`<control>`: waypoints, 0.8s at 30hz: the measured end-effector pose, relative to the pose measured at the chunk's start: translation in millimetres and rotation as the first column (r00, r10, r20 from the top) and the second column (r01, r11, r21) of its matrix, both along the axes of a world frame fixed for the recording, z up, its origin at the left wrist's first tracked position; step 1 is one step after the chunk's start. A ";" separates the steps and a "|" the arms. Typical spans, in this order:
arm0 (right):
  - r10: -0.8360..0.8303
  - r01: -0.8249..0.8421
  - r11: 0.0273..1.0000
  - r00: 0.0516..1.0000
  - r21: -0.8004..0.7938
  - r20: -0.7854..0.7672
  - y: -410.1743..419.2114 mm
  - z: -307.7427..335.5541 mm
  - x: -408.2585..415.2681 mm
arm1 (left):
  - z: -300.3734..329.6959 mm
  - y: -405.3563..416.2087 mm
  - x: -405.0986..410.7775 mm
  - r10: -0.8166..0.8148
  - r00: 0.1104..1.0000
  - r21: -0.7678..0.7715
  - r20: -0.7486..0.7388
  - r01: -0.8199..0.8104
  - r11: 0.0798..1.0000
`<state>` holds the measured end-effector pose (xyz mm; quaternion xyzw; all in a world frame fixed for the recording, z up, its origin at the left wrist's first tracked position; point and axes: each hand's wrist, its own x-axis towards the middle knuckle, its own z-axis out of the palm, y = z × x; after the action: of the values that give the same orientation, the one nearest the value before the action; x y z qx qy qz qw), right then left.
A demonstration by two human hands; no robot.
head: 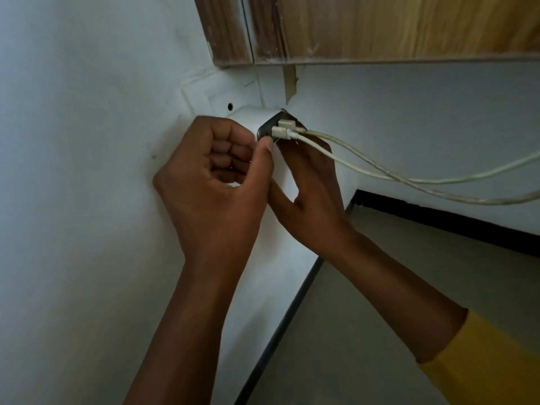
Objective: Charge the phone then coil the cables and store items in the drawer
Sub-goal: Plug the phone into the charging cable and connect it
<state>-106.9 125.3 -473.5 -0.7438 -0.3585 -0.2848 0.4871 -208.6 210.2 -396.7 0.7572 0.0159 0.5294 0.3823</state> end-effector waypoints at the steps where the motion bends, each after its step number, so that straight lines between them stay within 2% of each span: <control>1: 0.008 -0.008 1.000 1.000 0.011 0.021 3.3 0.4 1.4 | 0.7 -0.4 -0.5 0.002 1.000 -0.004 -0.008 -0.002 1.000; 7: 0.028 -0.033 0.997 0.998 0.069 0.059 10.3 -1.9 10.0 | 10.3 -5.3 -6.7 0.037 0.996 -0.075 -0.080 -0.043 0.996; 11: 0.061 -0.067 0.993 0.996 0.101 0.061 14.6 -5.5 6.3 | 21.1 -3.1 -15.2 0.039 0.980 -0.070 -0.197 -0.054 0.996; 12: 0.074 -0.081 0.990 0.995 0.114 0.064 16.3 -7.2 6.0 | 25.0 -2.0 -19.2 0.052 0.975 -0.004 -0.216 -0.054 0.999; 14: 0.124 -0.127 0.980 0.992 0.156 0.030 19.6 -11.1 8.0 | 33.6 0.6 -26.6 0.114 0.970 0.242 -0.214 -0.061 0.968; 17: 0.205 -0.193 0.961 0.978 0.196 -0.045 22.3 -14.5 15.1 | 44.9 7.9 -28.5 0.235 0.950 0.550 -0.204 -0.087 0.831; 21: 0.151 -0.143 0.978 0.988 0.154 -0.044 19.8 -14.3 19.2 | 48.5 17.8 -19.9 0.387 0.899 0.708 -0.207 -0.135 0.693; 24: 0.115 -0.111 0.987 0.993 0.120 -0.028 19.8 -11.9 18.6 | 45.1 19.9 -16.4 0.447 0.876 0.765 -0.181 -0.161 0.624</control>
<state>-88.3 145.2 -485.4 -0.6969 -0.3740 -0.2646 0.5517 -225.0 230.1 -351.6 0.9133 0.0025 0.4031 -0.0579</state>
